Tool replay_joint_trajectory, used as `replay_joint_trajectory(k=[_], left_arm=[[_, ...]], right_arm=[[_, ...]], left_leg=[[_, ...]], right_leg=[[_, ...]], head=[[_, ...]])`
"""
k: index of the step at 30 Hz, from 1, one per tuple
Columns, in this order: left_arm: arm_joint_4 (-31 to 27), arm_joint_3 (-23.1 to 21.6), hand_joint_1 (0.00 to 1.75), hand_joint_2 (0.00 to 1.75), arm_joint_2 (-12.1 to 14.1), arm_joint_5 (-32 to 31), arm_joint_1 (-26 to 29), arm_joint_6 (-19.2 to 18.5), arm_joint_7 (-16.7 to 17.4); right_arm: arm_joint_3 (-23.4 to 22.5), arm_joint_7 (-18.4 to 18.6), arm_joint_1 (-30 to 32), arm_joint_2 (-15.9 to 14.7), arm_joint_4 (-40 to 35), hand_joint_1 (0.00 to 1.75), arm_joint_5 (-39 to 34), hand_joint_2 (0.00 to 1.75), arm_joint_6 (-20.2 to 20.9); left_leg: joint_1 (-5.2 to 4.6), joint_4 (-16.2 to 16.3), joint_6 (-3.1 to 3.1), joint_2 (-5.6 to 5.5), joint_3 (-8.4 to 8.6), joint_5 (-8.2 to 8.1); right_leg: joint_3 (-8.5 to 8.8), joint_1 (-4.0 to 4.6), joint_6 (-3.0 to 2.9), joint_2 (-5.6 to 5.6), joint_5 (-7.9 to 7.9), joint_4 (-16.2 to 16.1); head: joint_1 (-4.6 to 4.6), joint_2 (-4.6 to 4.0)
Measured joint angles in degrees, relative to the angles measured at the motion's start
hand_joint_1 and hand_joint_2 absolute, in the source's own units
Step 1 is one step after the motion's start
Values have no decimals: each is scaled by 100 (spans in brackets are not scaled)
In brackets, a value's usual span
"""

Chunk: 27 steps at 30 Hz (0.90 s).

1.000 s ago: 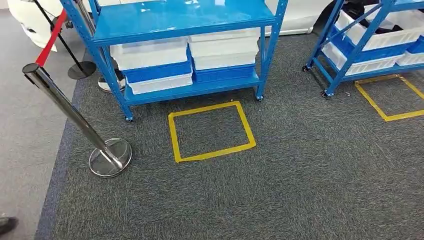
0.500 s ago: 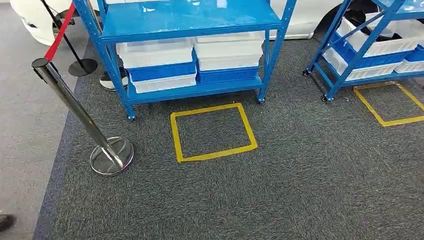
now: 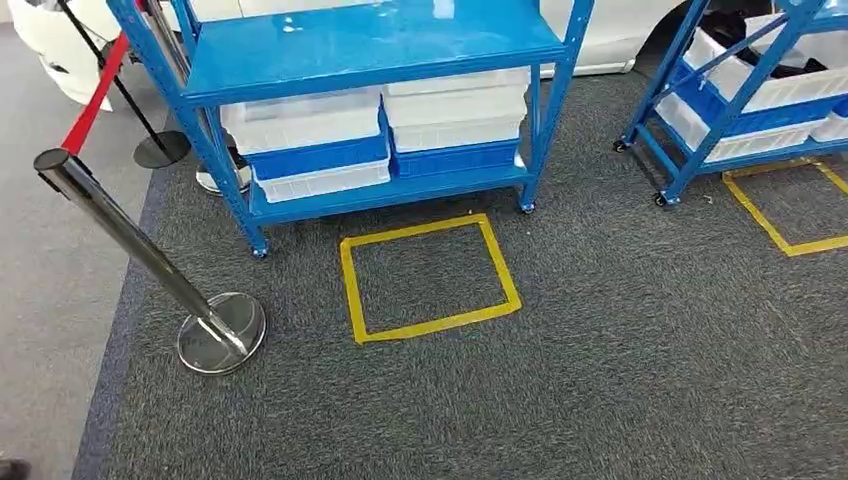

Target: Take the parts from the cabinet and place them on the table.

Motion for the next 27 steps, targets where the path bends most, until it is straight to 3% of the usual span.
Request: replay_joint_trajectory(k=[1, 2, 3, 4, 5, 6, 7, 8, 9, 10, 11, 13, 14, 15, 16, 17, 18, 19, 20, 21, 22, 24, 25, 26, 27], left_arm=[[0, -2, 0, 0, 0, 0, 24, 0, 0], [0, -2, 0, 0, 0, 0, 62, 0, 0], [0, -4, 0, 0, 0, 0, 71, -4, 0], [0, -7, 0, 0, -4, 2, 48, -2, -4], [0, -15, 0, 0, 0, 0, 0, 4, -2], [-2, -26, 0, 0, 0, 0, 0, 4, 0], [-2, -35, 0, 0, -2, 0, -45, 4, -4], [0, -35, 0, 0, -4, 0, -8, 4, -2], [0, -37, 0, 0, -2, 0, -1, 4, -4], [-2, -37, 0, 0, -4, 0, -4, 4, -7], [-2, -37, 0, 0, -4, 0, 0, 9, -7], [0, -37, 0, 0, -4, 0, 13, 9, -7], [0, -37, 0, 0, -11, 0, 23, 9, -2], [0, -37, 0, 0, -20, 0, 37, 9, 0], [0, -37, 0, 0, -22, 0, 42, 9, 0], [0, -37, 0, 0, -33, 0, 48, 9, 0], [0, -39, 0, 0, -35, 0, 53, 9, 2], [0, -42, 0, 0, -42, 0, 49, 9, -2], [0, -44, 0, 0, -39, 0, 21, 9, -2], [0, -46, 0, 0, -39, 0, -27, 9, 2], [-2, -52, 0, 0, -37, 0, -93, 9, -4], [0, -57, 0, 0, -41, 0, -116, 9, -4], [2, -57, 0, 0, -42, 2, -118, 0, -13], [2, -57, 0, 0, -42, 0, -99, 2, -11], [2, -57, 0, 0, -42, 0, -70, 2, -4]], right_arm=[[0, 0, 15, 0, 2, 0, 0, 0, 0], [0, 0, 44, 9, 7, 0, 0, 0, 0], [-4, 0, 31, 13, 22, 0, 0, 0, 0], [-7, 4, 0, 17, 15, 0, 0, 0, 0], [-7, 4, -31, 33, 11, 0, 0, 0, 0], [-7, 0, -59, 46, -4, 0, 0, 0, 2], [-9, 0, -108, 48, -24, 0, 0, 0, 2], [-9, 0, -99, 48, -24, 0, 0, 0, 2], [-11, 0, -93, 48, -24, 0, 0, 0, 0], [-13, 0, -96, 48, -24, 0, 0, 0, 0], [-13, 0, -96, 48, -24, 0, 2, 0, 0], [-15, 0, -80, 48, -24, 0, 0, 0, 0], [-17, 4, -50, 48, -22, 0, 0, 0, 0], [-17, 4, -31, 46, -22, 0, 0, 0, 0], [-17, 4, 3, 44, -20, 0, 0, 0, 0], [-17, 4, 42, 39, -17, 0, 0, 0, 0], [-20, 9, 99, 35, 17, 0, 0, 0, 0], [-20, 13, 70, 31, 17, 0, 0, 0, 0], [-20, 13, 13, 31, 4, 0, 0, 0, 0], [-20, 13, 7, 33, -2, 0, 0, 0, 0], [-20, 9, -25, 39, -11, 0, 0, 0, 0], [-20, 7, -7, 46, -17, 0, 0, 0, 0], [-22, 7, -8, 46, -17, 0, 0, 0, 0], [-22, 7, -10, 48, -17, 0, 0, 0, 0], [-22, 7, -6, 48, -17, 0, 0, 0, 0]], left_leg=[[-3, -521, 43, 1, 87, 444], [-23, -506, 84, 1, 86, 402], [-95, -405, 125, 10, 138, 425], [-129, -550, 197, 13, 248, 268], [-139, -662, 236, 28, 358, 133], [-129, -873, 288, 19, 555, -60], [-72, -1036, 325, 0, 741, -145], [-61, -1170, 348, -4, 900, -194], [-46, -1289, 387, -5, 1081, -268], [-36, -1364, 389, -14, 1262, -338], [-30, -1433, 383, -31, 1442, -427], [-13, -1545, 350, -83, 1833, -623], [-4, -1591, 338, -111, 2013, -744], [7, -1628, 321, -121, 2230, -873], [13, -1649, 310, -127, 2423, -1016], [14, -1657, 287, -126, 2539, -1138], [-6, -1619, 237, -132, 2683, -1302], [-28, -1704, 169, -142, 2743, -1387], [-10, -1816, 127, -140, 2868, -1423], [0, -1819, 113, -126, 2939, -1348], [-26, -1506, 56, -129, 2814, -1118], [7, -387, 24, -72, 2203, -747], [19, 91, 9, -54, 1818, -809], [19, 332, -13, -50, 1513, -989], [19, 426, -31, -43, 1183, -1399]], right_leg=[[162, 6, 16, 1, -97, -41], [245, -5, 39, 2, -170, -125], [307, 21, 108, -20, -196, -158], [403, -29, 161, 4, -219, -290], [538, -14, 195, -3, -224, -351], [480, -7, 204, -2, -63, -183], [235, 0, 221, 2, 173, 314], [-136, -13, 241, 5, 441, 912], [-550, -11, 283, 4, 517, 1437], [-898, -16, 321, 0, 364, 1745], [-1157, -23, 326, -2, 81, 1846], [-1565, -25, 349, -5, -538, 1755], [-1729, -22, 346, -6, -674, 1591], [-1851, -16, 327, -8, -559, 1325], [-1955, -10, 298, -13, -65, 967], [-2043, -2, 274, -23, 684, 623], [-2098, 42, 227, -43, 1686, 441], [-2030, 61, 165, -20, 1445, 586], [-2018, 48, 105, -6, 1397, 628], [-1965, 71, 56, -8, 1267, 600], [-1832, 57, -2, 25, 1204, 558], [-1494, 28, -56, 12, 1043, 306], [-1287, 26, -80, 16, 968, 196], [-1095, 28, -82, 27, 893, 92], [-817, 28, -78, 49, 784, -42]], head=[[2, 0], [13, 0], [4, 0], [26, 4], [9, 4], [22, 4], [6, 13], [20, 6], [26, 4], [26, 7], [24, 4], [24, 2], [20, 6], [20, 4], [26, 2], [24, 2], [19, 0], [24, 2], [15, 2], [20, 2], [13, 4], [-4, 4], [2, 4], [-4, 4], [0, 2]])
